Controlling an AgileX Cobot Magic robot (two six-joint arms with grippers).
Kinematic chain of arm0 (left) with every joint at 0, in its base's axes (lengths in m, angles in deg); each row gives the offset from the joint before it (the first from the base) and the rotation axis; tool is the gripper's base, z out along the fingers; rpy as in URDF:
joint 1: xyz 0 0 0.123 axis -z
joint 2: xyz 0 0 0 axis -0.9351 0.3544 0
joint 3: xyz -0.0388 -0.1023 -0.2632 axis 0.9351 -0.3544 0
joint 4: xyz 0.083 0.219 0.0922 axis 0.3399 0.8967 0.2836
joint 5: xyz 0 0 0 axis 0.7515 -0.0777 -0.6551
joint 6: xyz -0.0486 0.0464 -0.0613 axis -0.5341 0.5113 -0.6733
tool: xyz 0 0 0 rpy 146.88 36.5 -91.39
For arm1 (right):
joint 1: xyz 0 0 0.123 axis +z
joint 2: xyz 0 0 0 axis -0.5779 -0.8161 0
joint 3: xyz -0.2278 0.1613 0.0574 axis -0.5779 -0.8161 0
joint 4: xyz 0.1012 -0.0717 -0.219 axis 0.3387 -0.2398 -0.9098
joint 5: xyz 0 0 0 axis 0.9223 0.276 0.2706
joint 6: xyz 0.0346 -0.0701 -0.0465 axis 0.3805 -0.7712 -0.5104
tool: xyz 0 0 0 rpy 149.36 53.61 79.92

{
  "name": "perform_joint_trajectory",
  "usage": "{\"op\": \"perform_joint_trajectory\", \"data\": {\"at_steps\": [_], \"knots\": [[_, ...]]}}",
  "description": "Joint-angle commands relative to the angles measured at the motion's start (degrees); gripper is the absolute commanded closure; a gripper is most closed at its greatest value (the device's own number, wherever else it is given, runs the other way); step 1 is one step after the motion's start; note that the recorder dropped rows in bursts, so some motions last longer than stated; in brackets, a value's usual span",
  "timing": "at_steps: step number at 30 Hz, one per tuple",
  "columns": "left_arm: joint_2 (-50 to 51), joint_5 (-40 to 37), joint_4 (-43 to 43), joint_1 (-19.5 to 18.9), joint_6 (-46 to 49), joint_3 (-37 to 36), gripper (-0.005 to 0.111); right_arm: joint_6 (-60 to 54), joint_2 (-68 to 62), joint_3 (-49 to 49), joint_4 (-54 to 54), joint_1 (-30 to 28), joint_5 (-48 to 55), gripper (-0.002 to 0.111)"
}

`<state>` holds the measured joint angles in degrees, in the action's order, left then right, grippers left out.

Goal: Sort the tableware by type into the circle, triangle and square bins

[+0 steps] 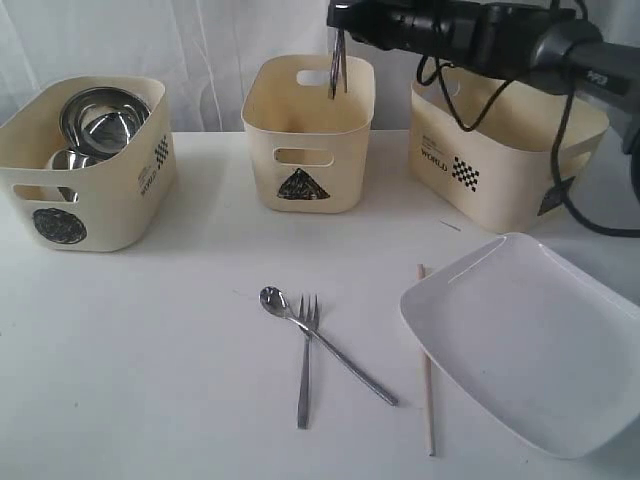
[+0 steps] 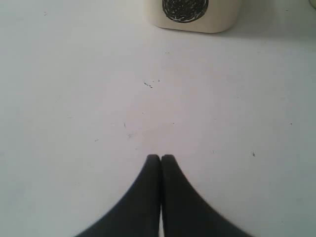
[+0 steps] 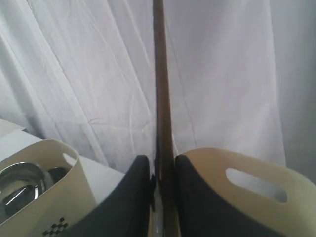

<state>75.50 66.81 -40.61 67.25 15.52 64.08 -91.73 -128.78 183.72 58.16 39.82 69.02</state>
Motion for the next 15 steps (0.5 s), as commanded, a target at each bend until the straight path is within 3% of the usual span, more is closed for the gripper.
{"op": "perform_joint_trajectory", "data": {"at_steps": [1,4,9,15], "knots": [[-0.28,-0.18,-0.03,0.41,0.08,-0.33,0.107,-1.93,-3.96,5.0,1.1,1.87,-7.16,0.108],[-0.28,-0.18,-0.03,0.41,0.08,-0.33,0.107,-1.82,-5.59,5.12,1.1,2.43,-7.0,0.107],[-0.28,-0.18,-0.03,0.41,0.08,-0.33,0.107,-1.82,-6.47,5.12,1.1,2.43,-1.2,0.089],[-0.28,-0.18,-0.03,0.41,0.08,-0.33,0.107,2.96,-6.36,5.12,-1.27,2.33,-0.51,0.082]]}}
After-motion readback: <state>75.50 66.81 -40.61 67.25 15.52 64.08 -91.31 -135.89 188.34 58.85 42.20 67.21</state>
